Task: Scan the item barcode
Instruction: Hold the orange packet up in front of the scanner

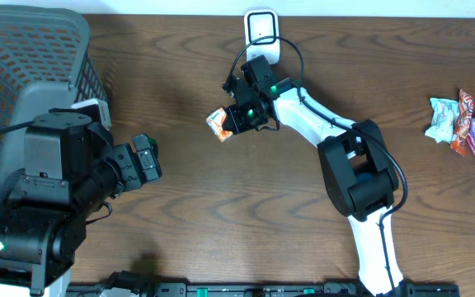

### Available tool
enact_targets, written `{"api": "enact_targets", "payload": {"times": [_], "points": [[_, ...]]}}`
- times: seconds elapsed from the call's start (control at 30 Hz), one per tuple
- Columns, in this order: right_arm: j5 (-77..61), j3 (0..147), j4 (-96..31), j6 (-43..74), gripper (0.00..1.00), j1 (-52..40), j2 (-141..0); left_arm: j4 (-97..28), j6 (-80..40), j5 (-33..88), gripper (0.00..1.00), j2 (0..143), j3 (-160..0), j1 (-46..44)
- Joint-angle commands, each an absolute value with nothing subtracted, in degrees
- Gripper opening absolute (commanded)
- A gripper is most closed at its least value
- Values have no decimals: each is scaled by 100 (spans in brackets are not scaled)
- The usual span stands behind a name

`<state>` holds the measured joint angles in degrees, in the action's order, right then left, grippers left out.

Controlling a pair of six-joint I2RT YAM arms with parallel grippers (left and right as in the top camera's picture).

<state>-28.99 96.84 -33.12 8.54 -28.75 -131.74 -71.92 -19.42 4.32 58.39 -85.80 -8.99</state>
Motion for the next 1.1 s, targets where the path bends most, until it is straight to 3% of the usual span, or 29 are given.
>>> {"api": "enact_targets", "payload": {"times": [0.0, 0.13, 0.27, 0.5, 0.83, 1.07], "points": [[-2574, 9824, -3577, 832, 1, -2915, -13238, -7201, -1887, 379, 98, 5835, -8584, -864], [-1205, 10484, -4215, 829, 1, -2891, -12921, -7201, -1887, 379, 98, 5835, -8582, -864], [1009, 11187, -4650, 829, 1, -2899, -12682, -7201, -1887, 379, 98, 5835, -8582, -864], [3531, 11443, -3935, 803, 1, -2827, -12676, -7201, -1887, 379, 98, 5835, -8584, -864], [3153, 11428, -1667, 62, 1, -2495, -13266, -7201, -1887, 379, 98, 5835, -8584, -864], [2851, 11428, -1074, 60, 1, -2499, -13633, -7201, -1887, 379, 98, 5835, -8584, -864]]}}
